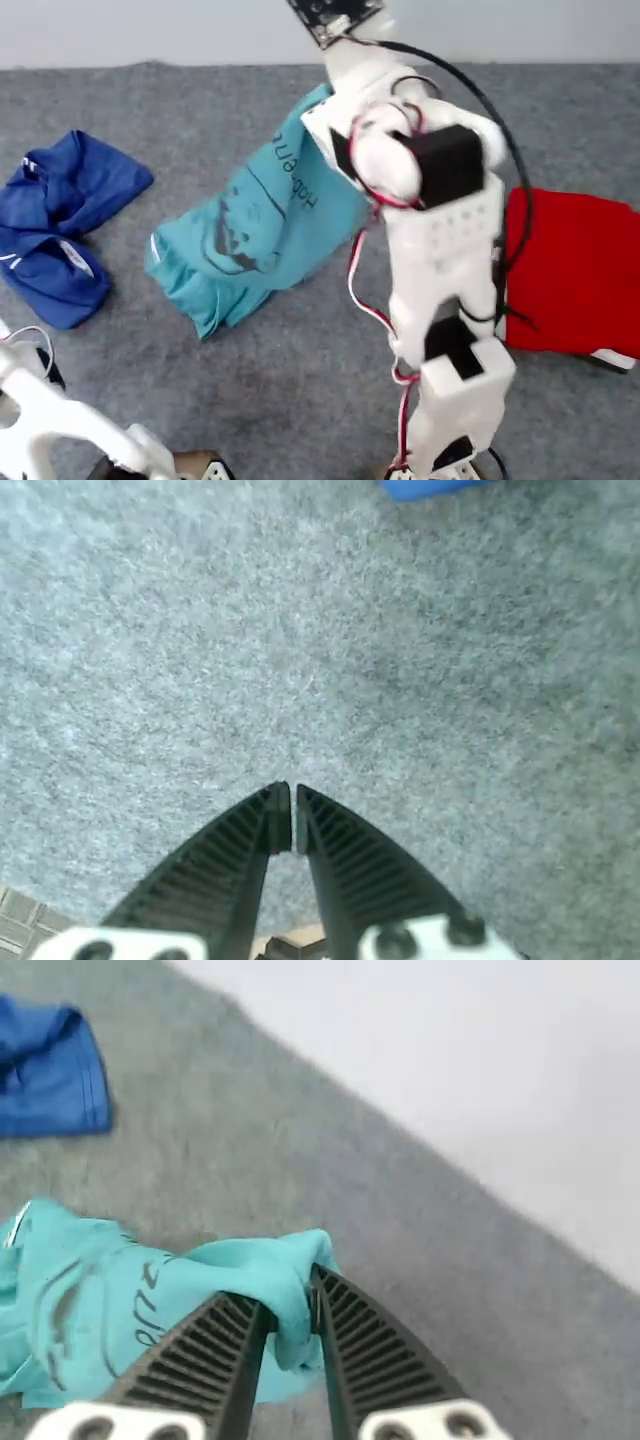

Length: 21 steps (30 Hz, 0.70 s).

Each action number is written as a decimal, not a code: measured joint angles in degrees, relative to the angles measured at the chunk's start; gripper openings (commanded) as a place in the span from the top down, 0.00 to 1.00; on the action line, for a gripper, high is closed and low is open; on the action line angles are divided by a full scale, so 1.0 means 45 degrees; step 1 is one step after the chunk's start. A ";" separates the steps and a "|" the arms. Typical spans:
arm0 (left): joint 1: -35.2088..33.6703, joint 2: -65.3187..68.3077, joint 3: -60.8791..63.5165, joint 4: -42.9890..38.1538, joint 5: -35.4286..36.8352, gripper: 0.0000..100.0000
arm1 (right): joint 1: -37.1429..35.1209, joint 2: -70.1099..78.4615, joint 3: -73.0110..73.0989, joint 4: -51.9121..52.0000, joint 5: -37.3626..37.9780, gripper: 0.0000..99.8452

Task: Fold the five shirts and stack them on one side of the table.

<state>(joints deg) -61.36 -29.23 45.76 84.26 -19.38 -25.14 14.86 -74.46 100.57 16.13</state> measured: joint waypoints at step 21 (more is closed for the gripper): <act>0.0000 0.0000 0.0039 -0.0020 0.0000 0.98 | 0.1035 0.0527 0.6193 -0.0664 -0.0195 0.99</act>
<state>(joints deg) -61.36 -29.23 45.93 84.18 -19.38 -20.48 17.23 -46.59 97.58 15.25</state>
